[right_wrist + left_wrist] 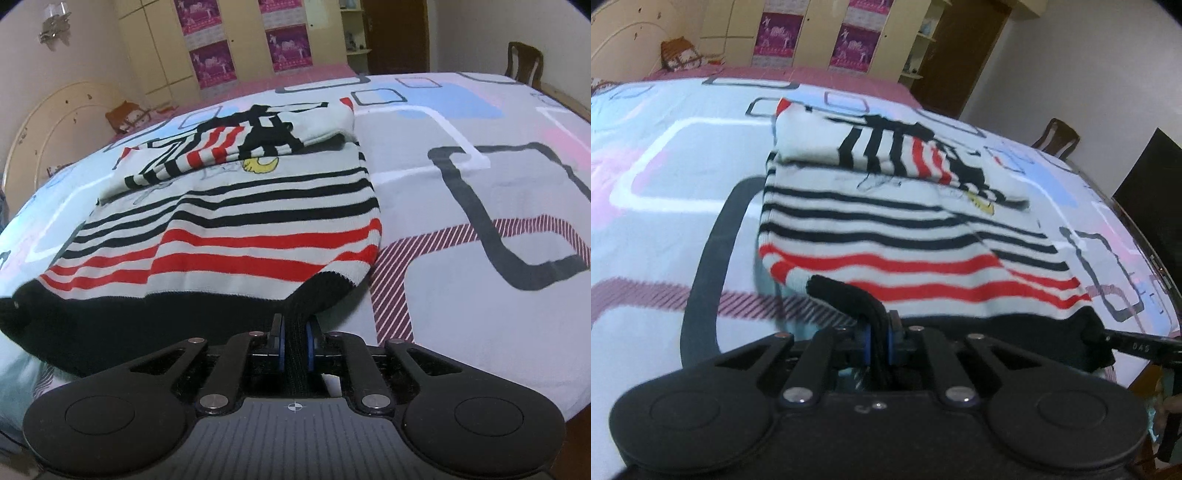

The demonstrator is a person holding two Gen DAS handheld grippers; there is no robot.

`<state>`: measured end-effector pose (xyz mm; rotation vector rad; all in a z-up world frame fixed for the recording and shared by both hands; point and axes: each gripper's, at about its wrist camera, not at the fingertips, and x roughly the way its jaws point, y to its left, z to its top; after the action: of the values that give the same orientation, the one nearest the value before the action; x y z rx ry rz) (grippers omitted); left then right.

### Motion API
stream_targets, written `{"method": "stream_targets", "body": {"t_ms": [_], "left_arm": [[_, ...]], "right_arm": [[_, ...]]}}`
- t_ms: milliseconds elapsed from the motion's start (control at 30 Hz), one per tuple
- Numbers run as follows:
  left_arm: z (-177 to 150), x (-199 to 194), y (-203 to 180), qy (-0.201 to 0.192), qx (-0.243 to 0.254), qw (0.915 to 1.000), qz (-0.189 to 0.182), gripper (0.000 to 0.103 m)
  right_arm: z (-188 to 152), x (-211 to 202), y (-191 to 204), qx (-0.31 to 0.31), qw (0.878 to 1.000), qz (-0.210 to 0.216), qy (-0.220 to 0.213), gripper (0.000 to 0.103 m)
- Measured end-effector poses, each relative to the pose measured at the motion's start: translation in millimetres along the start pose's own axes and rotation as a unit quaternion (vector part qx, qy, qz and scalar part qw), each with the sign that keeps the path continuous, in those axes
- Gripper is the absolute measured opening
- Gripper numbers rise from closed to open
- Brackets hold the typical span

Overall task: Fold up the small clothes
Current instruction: 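Close both tools on the black hem, then lift the hem with both tools and fold it over toward the collar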

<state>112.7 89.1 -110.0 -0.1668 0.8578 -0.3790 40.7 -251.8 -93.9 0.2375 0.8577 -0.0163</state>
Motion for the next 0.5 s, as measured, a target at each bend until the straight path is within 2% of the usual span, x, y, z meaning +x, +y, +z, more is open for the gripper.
{"method": "stream_targets", "body": {"t_ms": [200, 500], "left_arm": [[14, -1, -5, -0.011, 0.008, 0.9999, -0.007, 0.008], [51, 4, -9, -0.037, 0.010, 0.9992, -0.009, 0.008]], "right_arm": [[12, -8, 3, 0.003, 1.000, 0.006, -0.012, 0.010], [53, -1, 4, 0.023, 0.998, 0.042, -0.043, 0.010]]}}
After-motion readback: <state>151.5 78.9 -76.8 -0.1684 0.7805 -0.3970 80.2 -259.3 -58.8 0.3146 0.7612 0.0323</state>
